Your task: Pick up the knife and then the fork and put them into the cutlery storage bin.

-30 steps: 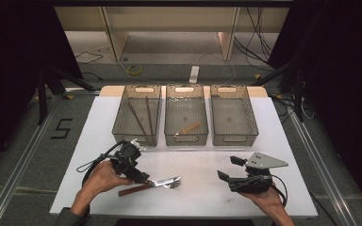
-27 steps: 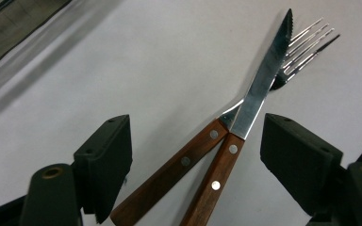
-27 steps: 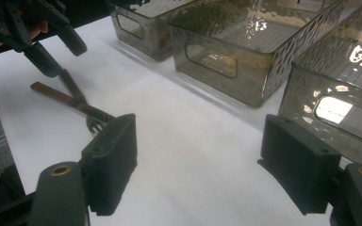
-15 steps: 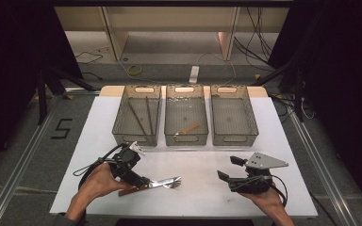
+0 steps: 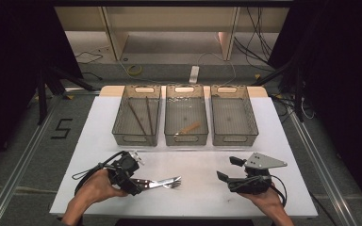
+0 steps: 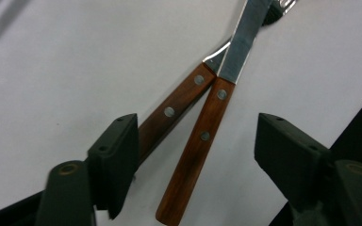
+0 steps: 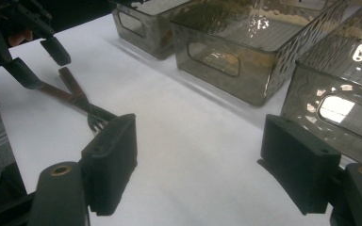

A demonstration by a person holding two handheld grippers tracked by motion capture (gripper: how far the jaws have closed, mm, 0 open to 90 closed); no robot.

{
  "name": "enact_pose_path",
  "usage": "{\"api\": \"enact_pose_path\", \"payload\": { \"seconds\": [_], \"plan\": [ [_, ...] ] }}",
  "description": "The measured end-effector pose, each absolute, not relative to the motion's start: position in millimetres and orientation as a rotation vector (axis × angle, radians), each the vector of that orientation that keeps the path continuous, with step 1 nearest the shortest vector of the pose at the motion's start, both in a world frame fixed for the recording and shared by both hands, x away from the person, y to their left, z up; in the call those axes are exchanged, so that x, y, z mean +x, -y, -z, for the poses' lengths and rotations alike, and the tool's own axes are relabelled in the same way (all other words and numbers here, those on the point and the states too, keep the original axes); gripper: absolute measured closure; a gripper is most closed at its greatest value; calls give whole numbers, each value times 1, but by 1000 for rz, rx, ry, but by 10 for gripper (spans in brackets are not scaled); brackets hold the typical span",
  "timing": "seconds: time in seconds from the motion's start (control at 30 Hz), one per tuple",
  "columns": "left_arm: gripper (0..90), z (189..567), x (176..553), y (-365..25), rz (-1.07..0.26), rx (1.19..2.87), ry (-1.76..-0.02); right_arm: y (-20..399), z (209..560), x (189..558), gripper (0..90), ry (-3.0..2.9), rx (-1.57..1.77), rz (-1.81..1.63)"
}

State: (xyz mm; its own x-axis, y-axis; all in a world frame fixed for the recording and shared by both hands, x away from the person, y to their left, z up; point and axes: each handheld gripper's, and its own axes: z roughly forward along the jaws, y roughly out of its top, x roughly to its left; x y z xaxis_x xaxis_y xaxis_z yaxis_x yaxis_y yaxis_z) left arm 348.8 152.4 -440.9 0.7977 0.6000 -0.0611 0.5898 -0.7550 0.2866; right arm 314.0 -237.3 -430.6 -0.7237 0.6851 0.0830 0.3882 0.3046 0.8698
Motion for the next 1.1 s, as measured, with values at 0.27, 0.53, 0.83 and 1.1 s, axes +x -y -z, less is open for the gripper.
{"api": "enact_pose_path", "payload": {
  "seconds": [0.27, 0.53, 0.83, 1.1],
  "plan": [
    [464, 453, 346, -145, -40, 2763, -868, 237, 430, 314, 281, -2271, 968, -1386],
    [605, 459, 345, -143, -57, 2815, -790, 237, 430, 314, 281, -2274, 965, -1385],
    [644, 462, 345, -140, -71, 2849, -776, 238, 430, 314, 281, -2273, 969, -1386],
    [719, 461, 344, -137, -63, 2880, -735, 237, 430, 314, 281, -2272, 969, -1384]
  ]
}}
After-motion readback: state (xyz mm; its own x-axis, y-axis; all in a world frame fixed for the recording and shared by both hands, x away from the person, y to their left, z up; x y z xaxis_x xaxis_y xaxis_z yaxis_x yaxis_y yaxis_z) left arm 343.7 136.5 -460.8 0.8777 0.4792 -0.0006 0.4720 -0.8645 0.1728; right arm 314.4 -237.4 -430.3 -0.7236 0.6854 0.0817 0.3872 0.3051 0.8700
